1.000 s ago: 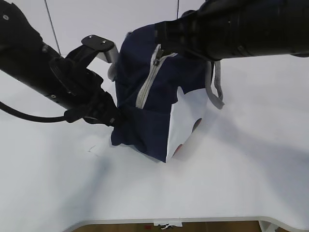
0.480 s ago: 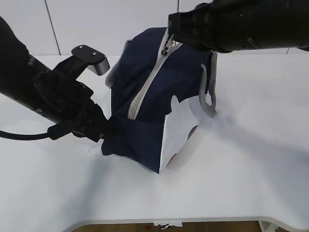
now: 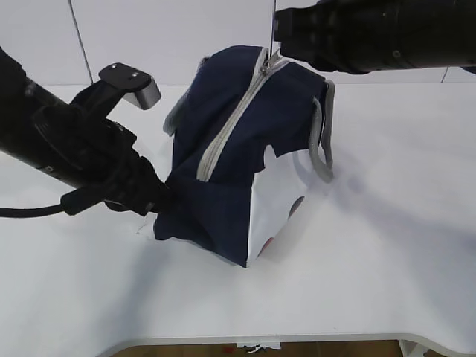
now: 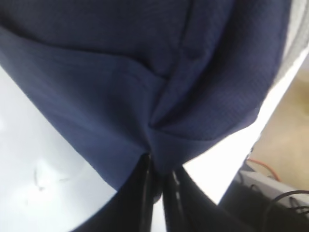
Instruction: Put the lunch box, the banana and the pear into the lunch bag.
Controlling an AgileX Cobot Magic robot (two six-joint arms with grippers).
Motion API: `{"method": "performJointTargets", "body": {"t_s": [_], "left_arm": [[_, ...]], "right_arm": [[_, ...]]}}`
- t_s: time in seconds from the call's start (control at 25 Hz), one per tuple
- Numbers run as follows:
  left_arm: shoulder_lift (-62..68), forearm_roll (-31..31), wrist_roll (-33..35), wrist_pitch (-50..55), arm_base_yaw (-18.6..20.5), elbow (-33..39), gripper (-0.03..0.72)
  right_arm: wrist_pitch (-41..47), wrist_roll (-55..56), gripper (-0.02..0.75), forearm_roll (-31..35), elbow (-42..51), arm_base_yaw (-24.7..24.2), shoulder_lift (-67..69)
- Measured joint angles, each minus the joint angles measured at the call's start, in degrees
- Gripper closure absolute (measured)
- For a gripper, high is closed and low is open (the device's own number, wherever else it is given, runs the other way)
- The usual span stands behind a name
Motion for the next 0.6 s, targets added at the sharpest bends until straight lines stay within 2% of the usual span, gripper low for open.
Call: {"method": "performJointTargets", "body": {"t_s": [0.08,0.16,0.2,0.28,0.4,0.44,0.6], "left_arm": [[-0.2,0.0,0.0,0.8,0.0,0.0,0.675],[-1.0,-2.7,0.0,2.5,0.0,-1.2,0.498],[-1.3,-3.1,0.0,3.0,0.0,-1.6,0.463],[-2.3,-4.4,0.0,3.5,0.0,-3.0,0.327],[-2.8,-5.7,0.0,3.5,0.0,-3.8,0.291],[-3.0,-9.0,0.0,3.5,0.0,-5.3,0.269],[-3.0,-13.8,0.0,2.2,0.0,-6.5,0.262]], "right_arm": [[0.1,0.0,0.737,0.7,-0.1,0.0,0.0],[0.4,0.0,0.737,1.4,-0.1,0.0,0.0],[0.5,0.0,0.737,1.6,-0.1,0.0,0.0],[0.9,0.0,0.737,2.0,-0.1,0.0,0.0],[2.3,0.0,0.737,2.6,-0.1,0.0,0.0],[2.4,0.0,0.737,2.7,-0.1,0.0,0.0],[2.5,0.0,0.737,3.7,-0.1,0.0,0.0]]}}
